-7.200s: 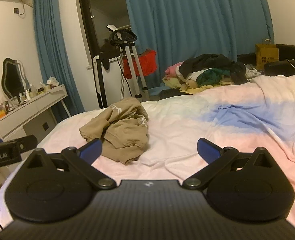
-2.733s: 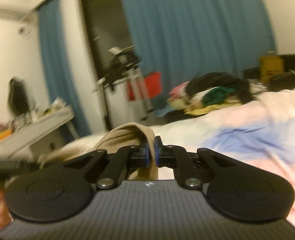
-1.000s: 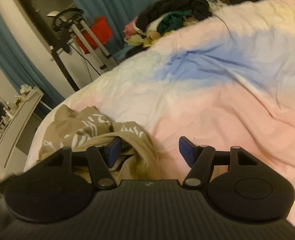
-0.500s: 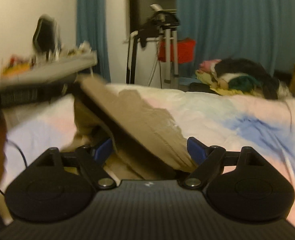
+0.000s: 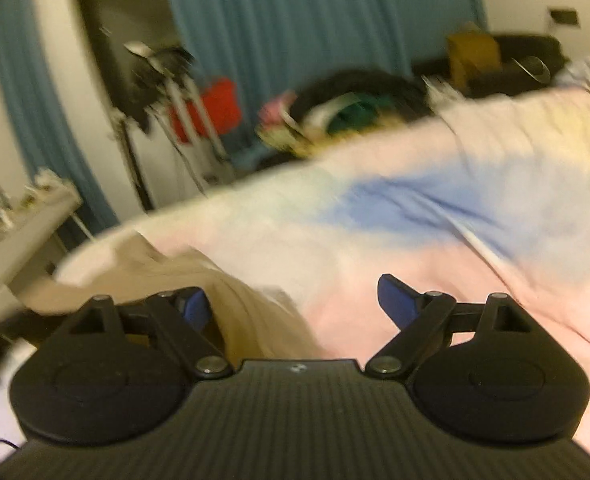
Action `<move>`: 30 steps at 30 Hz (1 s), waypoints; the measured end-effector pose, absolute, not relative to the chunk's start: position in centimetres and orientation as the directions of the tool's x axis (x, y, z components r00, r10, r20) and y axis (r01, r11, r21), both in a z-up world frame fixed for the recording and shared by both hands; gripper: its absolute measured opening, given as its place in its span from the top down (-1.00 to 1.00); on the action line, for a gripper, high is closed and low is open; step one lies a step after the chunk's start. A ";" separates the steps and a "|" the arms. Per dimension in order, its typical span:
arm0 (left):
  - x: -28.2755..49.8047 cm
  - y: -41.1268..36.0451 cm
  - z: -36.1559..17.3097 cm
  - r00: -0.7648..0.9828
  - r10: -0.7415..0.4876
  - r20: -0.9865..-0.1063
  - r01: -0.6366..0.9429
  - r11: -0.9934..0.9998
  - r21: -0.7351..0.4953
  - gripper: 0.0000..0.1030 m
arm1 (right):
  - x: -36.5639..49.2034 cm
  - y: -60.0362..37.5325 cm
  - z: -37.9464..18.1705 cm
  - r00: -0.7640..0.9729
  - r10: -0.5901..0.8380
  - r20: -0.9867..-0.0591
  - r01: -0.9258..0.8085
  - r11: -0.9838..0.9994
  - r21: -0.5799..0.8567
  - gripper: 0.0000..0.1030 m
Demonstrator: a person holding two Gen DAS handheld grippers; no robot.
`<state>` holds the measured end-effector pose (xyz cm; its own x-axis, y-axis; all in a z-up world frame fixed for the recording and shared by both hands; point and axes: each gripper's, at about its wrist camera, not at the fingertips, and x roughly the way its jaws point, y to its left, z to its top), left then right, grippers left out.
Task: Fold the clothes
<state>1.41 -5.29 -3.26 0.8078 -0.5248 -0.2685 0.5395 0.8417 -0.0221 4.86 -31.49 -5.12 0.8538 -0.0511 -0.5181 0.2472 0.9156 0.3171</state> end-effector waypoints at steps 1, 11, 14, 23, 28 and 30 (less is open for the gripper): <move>1.3 -5.1 -3.0 0.811 -0.525 -0.257 0.536 0.844 -0.030 0.89 | 5.1 -31.9 -5.7 0.826 -0.053 -0.561 0.267 0.914 0.307 -0.68; 0.7 -1.7 -1.0 0.824 -0.525 -0.211 0.504 0.851 -0.151 0.90 | 2.8 -26.9 -3.9 0.863 -0.288 -0.415 0.314 0.950 -0.006 -0.68; 0.8 -0.5 -0.7 0.832 -0.510 -0.215 0.482 0.859 -0.172 0.90 | 4.6 -25.0 -5.8 0.841 -0.186 -0.508 0.186 0.981 -0.050 -0.68; 2.3 -0.8 -3.3 0.809 -0.460 -0.367 0.429 0.888 -0.166 0.78 | 5.3 -28.3 -5.8 0.860 -0.267 -0.434 0.365 0.917 0.159 -0.68; 3.2 -2.7 -5.5 0.797 -0.410 -0.444 0.413 0.906 -0.096 0.45 | 5.1 -29.9 -5.1 0.886 -0.204 -0.417 0.326 0.912 0.247 -0.68; 3.4 -3.6 -6.4 0.795 -0.384 -0.469 0.413 0.910 -0.045 0.24 | 5.1 -30.2 -5.0 0.891 -0.172 -0.420 0.309 0.907 0.284 -0.68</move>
